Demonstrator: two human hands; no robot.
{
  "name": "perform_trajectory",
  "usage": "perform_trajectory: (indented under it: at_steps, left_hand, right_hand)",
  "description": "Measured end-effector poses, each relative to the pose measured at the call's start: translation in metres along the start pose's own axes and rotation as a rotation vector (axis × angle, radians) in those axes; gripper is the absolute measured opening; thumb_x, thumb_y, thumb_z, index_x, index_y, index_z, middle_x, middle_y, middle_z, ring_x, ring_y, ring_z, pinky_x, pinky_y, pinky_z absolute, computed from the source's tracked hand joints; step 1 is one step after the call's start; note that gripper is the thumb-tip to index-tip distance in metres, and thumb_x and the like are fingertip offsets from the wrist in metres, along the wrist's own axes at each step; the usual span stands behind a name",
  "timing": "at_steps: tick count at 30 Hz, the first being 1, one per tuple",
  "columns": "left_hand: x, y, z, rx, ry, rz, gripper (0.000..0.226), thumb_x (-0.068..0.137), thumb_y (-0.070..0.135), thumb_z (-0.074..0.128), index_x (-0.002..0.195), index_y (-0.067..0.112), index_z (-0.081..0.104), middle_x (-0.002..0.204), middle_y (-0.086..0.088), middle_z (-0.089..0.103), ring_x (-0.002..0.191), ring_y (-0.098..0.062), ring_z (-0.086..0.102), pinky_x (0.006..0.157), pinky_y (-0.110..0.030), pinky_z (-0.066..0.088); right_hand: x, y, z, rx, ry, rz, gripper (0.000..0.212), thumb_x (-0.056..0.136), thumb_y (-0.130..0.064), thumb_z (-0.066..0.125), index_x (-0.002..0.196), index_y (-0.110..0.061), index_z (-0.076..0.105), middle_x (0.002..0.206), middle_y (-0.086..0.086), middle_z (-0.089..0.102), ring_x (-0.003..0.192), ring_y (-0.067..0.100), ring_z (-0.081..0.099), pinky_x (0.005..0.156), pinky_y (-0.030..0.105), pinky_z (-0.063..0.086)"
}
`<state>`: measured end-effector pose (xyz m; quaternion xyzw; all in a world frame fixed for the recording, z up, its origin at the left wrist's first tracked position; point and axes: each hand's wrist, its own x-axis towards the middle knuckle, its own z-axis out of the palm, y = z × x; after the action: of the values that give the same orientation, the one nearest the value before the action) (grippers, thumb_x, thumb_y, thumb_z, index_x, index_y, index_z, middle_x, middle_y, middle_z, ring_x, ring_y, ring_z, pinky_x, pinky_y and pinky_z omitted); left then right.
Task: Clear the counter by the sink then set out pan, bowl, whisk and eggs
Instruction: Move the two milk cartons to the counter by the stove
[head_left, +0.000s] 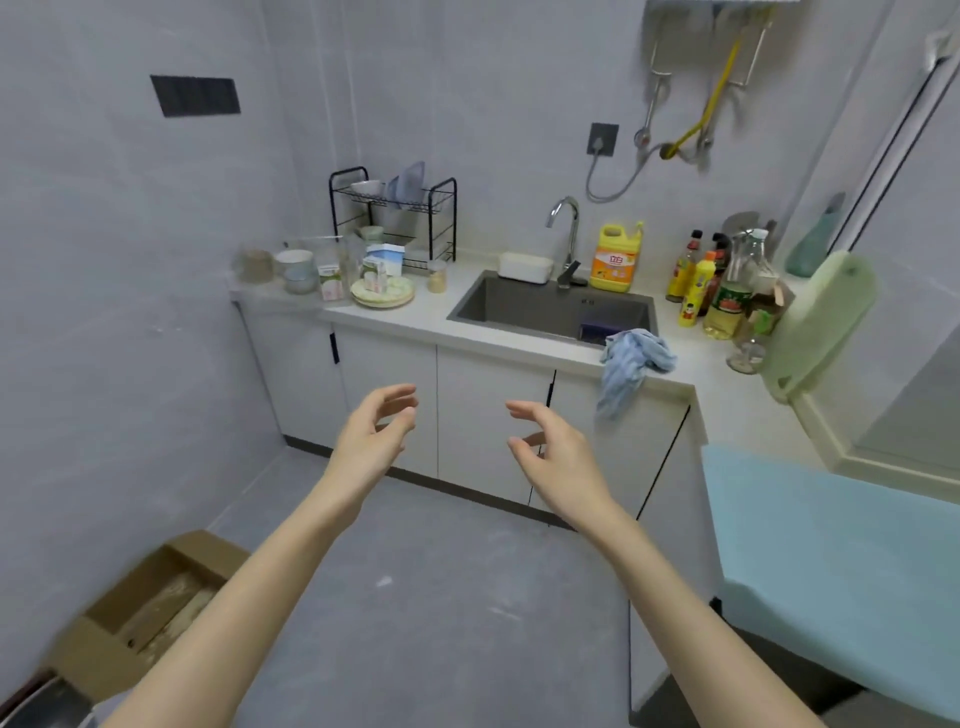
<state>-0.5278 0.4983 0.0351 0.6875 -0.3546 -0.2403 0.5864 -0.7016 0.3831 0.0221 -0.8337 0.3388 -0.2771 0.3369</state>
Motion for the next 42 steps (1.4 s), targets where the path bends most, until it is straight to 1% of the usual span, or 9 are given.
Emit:
perform_trajectory:
  at_steps: [6,12,16,21,28,31,36,40,42]
  left_hand:
    - [0.07,-0.018,-0.042,0.025,0.122,-0.036,0.029,0.098,0.019,0.048,0.126,0.024,0.053,0.12,0.006,0.061,0.106,-0.012,0.06,0.092,-0.034,0.05]
    - [0.154,-0.039,-0.08,0.027,0.175,-0.04,0.029,0.098,0.016,0.047,0.126,0.021,0.054,0.12,0.005,0.061,0.104,-0.013,0.061,0.09,-0.034,0.05]
    - [0.231,-0.054,-0.114,0.028,0.159,-0.026,0.03,0.099,0.015,0.046,0.127,0.019,0.053,0.121,0.004,0.06,0.105,-0.016,0.061,0.083,-0.027,0.049]
    - [0.323,-0.06,-0.151,0.048,0.127,-0.017,0.027,0.098,0.013,0.046,0.123,0.019,0.054,0.117,0.004,0.061,0.107,-0.016,0.06,0.097,-0.036,0.046]
    - [0.437,-0.075,-0.182,0.062,0.087,-0.034,0.027,0.097,0.013,0.046,0.12,0.023,0.055,0.115,0.007,0.063,0.108,-0.011,0.06,0.099,-0.033,0.046]
    - [0.478,-0.083,-0.188,0.087,0.068,-0.043,0.026,0.097,0.016,0.047,0.12,0.024,0.055,0.113,0.009,0.064,0.107,-0.011,0.06,0.101,-0.036,0.045]
    - [0.558,-0.101,-0.194,0.089,0.041,-0.033,0.027,0.097,0.013,0.045,0.121,0.022,0.054,0.11,0.009,0.065,0.107,-0.012,0.059,0.098,-0.033,0.045]
    - [0.634,-0.119,-0.192,0.113,0.035,-0.038,0.029,0.097,0.01,0.045,0.122,0.02,0.054,0.106,0.01,0.064,0.107,-0.012,0.059,0.098,-0.031,0.044]
    - [0.67,-0.126,-0.193,0.124,0.042,-0.041,0.029,0.096,0.012,0.046,0.123,0.019,0.055,0.107,0.011,0.065,0.106,-0.012,0.059,0.096,-0.03,0.045]
  right_hand:
    - [0.094,-0.009,0.05,0.034,-0.103,-0.058,0.041,0.096,-0.021,0.052,0.136,-0.026,0.046,0.135,-0.013,0.05,0.1,0.003,0.053,0.084,0.019,0.041]
    - [0.186,-0.017,0.104,0.052,-0.14,-0.113,0.04,0.095,-0.022,0.051,0.134,-0.028,0.047,0.135,-0.014,0.05,0.105,0.005,0.054,0.087,0.023,0.045]
    - [0.259,-0.027,0.145,0.042,-0.133,-0.127,0.039,0.095,-0.021,0.052,0.133,-0.026,0.048,0.134,-0.013,0.051,0.104,0.006,0.054,0.089,0.024,0.045]
    - [0.345,-0.04,0.188,0.035,-0.122,-0.12,0.039,0.093,-0.022,0.053,0.132,-0.027,0.049,0.133,-0.013,0.052,0.102,0.007,0.056,0.09,0.027,0.046]
    - [0.451,-0.046,0.228,0.034,-0.088,-0.082,0.04,0.093,-0.018,0.052,0.133,-0.024,0.049,0.133,-0.013,0.052,0.103,0.009,0.056,0.093,0.03,0.047]
    - [0.491,-0.04,0.241,0.026,-0.07,-0.072,0.04,0.094,-0.019,0.053,0.133,-0.026,0.048,0.133,-0.014,0.052,0.104,0.01,0.056,0.092,0.031,0.048]
    - [0.568,-0.02,0.27,0.024,-0.065,-0.051,0.041,0.093,-0.019,0.053,0.133,-0.028,0.048,0.134,-0.016,0.051,0.105,0.01,0.055,0.091,0.034,0.049]
    - [0.643,0.004,0.294,0.038,-0.068,-0.05,0.041,0.093,-0.017,0.053,0.132,-0.026,0.049,0.134,-0.016,0.051,0.108,0.011,0.053,0.091,0.026,0.044]
    - [0.678,0.014,0.305,0.04,-0.077,-0.047,0.041,0.093,-0.017,0.053,0.132,-0.027,0.049,0.134,-0.015,0.051,0.109,0.013,0.053,0.09,0.026,0.044]
